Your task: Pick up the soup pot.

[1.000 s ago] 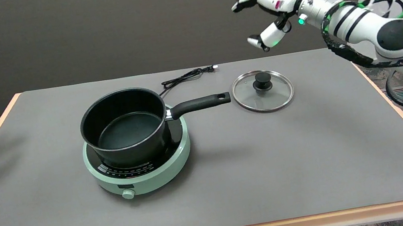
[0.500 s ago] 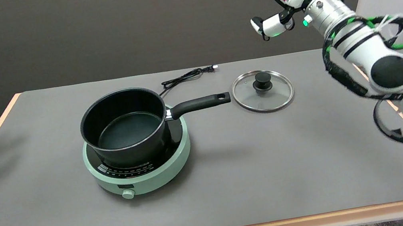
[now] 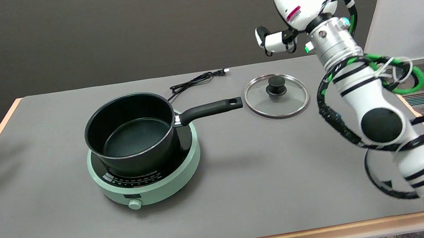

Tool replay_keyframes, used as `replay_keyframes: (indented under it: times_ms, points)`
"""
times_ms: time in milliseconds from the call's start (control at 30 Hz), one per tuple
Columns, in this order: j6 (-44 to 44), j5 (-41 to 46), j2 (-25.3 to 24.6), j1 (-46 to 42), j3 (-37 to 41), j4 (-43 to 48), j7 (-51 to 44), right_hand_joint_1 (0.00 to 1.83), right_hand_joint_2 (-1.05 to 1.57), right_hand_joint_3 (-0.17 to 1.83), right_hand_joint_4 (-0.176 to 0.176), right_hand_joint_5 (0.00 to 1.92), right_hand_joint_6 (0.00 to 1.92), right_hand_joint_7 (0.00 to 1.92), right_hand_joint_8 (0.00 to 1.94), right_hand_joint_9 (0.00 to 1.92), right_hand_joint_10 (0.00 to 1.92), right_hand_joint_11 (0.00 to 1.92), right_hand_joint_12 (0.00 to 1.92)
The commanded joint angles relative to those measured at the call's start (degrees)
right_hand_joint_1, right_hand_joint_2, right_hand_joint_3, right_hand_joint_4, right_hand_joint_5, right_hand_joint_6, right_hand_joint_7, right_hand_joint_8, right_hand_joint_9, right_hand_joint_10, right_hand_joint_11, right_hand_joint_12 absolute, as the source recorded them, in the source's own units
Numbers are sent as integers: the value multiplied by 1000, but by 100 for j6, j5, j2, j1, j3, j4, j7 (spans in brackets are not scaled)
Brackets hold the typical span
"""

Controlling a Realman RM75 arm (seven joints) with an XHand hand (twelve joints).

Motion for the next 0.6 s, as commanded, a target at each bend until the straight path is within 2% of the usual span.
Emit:
replay_keyframes:
  times_ms: [33, 167, 433, 600]
  points:
    - [-821, -1725, -1458, -644, -271, 396, -18, 699, 529, 958, 176, 474, 217, 523, 201, 553, 291, 383, 610]
    - [-1158, -1862, -1538, -763, -491, 436, -87, 698, 520, 962, 176, 456, 206, 508, 197, 537, 282, 375, 602]
    - [-1300, -1900, -1737, -812, -1086, 451, -1162, 702, 518, 965, 176, 452, 204, 498, 193, 530, 277, 370, 598]
    - [-1420, -1860, -1817, -875, -1262, 444, -1426, 699, 515, 965, 176, 449, 203, 488, 191, 522, 273, 368, 595]
